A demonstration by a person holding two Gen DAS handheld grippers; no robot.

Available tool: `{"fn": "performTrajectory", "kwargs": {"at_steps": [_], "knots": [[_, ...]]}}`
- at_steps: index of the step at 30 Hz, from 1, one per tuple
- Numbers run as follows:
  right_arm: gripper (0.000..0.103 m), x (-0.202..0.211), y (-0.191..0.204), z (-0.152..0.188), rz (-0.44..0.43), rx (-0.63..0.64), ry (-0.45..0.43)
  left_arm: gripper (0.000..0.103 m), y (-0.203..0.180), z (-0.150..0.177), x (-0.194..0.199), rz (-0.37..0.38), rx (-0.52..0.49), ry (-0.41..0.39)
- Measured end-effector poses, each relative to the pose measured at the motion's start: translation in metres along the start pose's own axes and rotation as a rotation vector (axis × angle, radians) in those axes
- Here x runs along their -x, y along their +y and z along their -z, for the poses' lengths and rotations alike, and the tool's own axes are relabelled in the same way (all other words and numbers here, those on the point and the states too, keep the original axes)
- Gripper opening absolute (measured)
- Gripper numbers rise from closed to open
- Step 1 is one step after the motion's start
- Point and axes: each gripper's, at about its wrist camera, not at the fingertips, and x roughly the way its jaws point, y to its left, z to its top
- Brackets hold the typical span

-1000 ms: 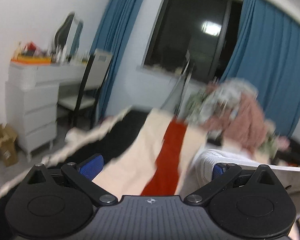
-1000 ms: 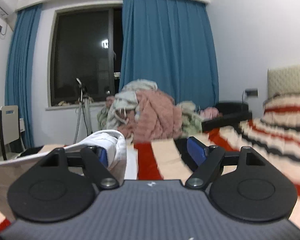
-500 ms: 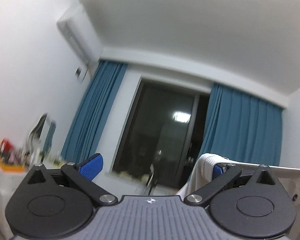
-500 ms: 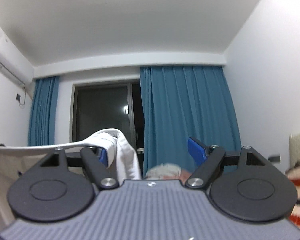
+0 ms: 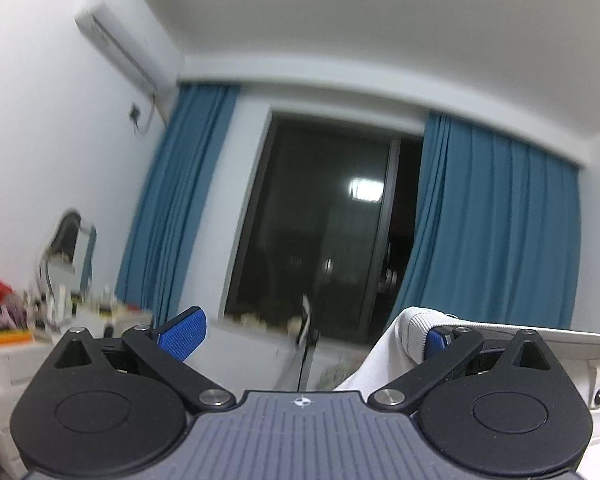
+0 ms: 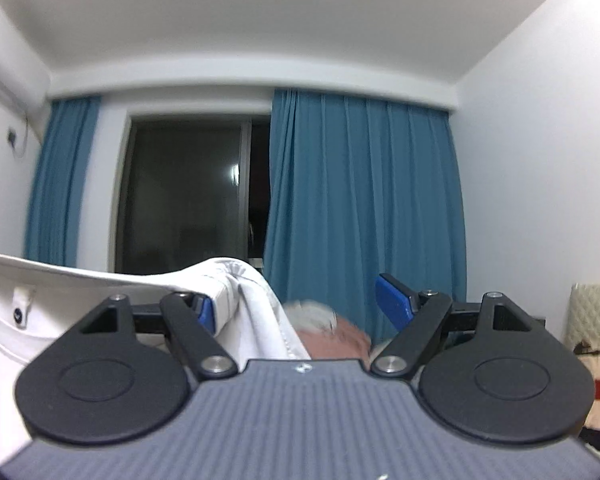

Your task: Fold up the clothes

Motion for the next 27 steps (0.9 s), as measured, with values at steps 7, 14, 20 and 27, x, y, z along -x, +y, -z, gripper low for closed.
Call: {"fn": "performTrajectory", "kwargs": {"at_steps": [7,14,20,27], "knots": [[0.079,-0.144,0.019,0.134,0.035,0.042,0.204,0.103,-0.009,0.126,-0.179,-0.031,-0.05,0.176],[0.078,-0.29,0.034,0.315,0.043,0.085,0.35,0.103,-0.011,0.325,-0.356,-0.049,-0.096,0.388],[0.078,-0.378,0.051,0.468,-0.02,0.165,0.615,0.099,-0.016,0.495,-0.471,0.087,-0.314,0.739],[0.078,-0.399,0.082,0.521,-0.205,0.273,0.867,0.103,-0.038,0.533,-0.483,0.292,-0.577,0.897]]}}
